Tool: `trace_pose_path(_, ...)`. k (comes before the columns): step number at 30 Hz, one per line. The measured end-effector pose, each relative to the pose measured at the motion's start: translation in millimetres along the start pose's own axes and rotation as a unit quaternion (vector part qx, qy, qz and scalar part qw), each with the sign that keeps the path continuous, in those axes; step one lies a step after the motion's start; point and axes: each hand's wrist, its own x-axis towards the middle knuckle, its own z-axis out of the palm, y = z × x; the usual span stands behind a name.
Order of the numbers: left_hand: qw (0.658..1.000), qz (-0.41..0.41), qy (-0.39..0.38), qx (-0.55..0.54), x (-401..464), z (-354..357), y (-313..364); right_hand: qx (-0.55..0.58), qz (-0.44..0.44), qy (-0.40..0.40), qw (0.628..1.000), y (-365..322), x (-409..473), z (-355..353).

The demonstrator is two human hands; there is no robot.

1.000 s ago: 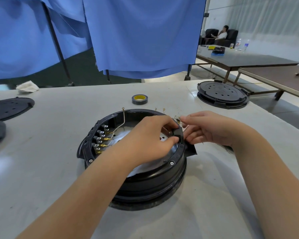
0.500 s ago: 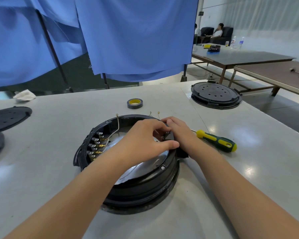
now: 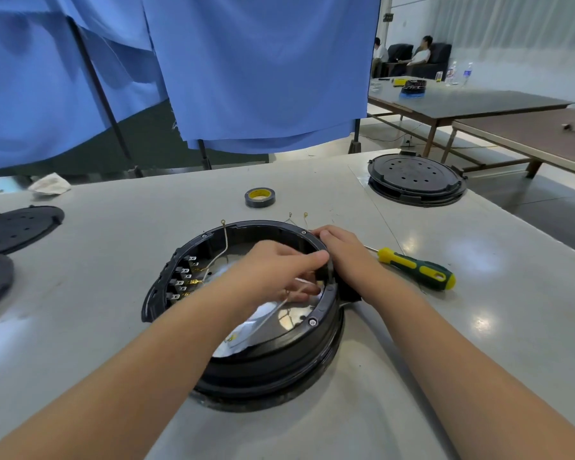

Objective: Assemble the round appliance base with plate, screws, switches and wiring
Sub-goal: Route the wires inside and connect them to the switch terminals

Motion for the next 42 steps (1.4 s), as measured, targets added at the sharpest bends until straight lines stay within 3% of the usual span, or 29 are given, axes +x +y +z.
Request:
trace_pose_path(3, 0.995, -0.083, -0.063, 0.001, 2.0, -2.9, 5.8, 0.004, 0.009, -0.002, 1.0, 0.3, -0.1, 0.2)
trace_pose_path(8, 0.994, -0.048, -0.072, 0.067, 10.4, 6.6, 5.4, 0.005, 0.013, -0.001, 1.0, 2.9, 0.8, 1.2)
trace_pose_path(19, 0.995, 0.012, -0.071, 0.067, 10.6, 3.3, -3.0, 0.008, 0.002, 0.007, 1.0, 4.2, 1.7, 1.5)
trace_pose_path(35, 0.987, -0.083, -0.122, 0.067, 11.4, 4.8, 11.4, -0.019, -0.001, 0.012, 1.0, 4.7, 2.9, 1.6)
trace_pose_path(42, 0.986, -0.085, -0.126, 0.071, 14.7, 3.5, 5.1, -0.008, -0.001, 0.021, 1.0, 7.3, 3.9, 2.9)
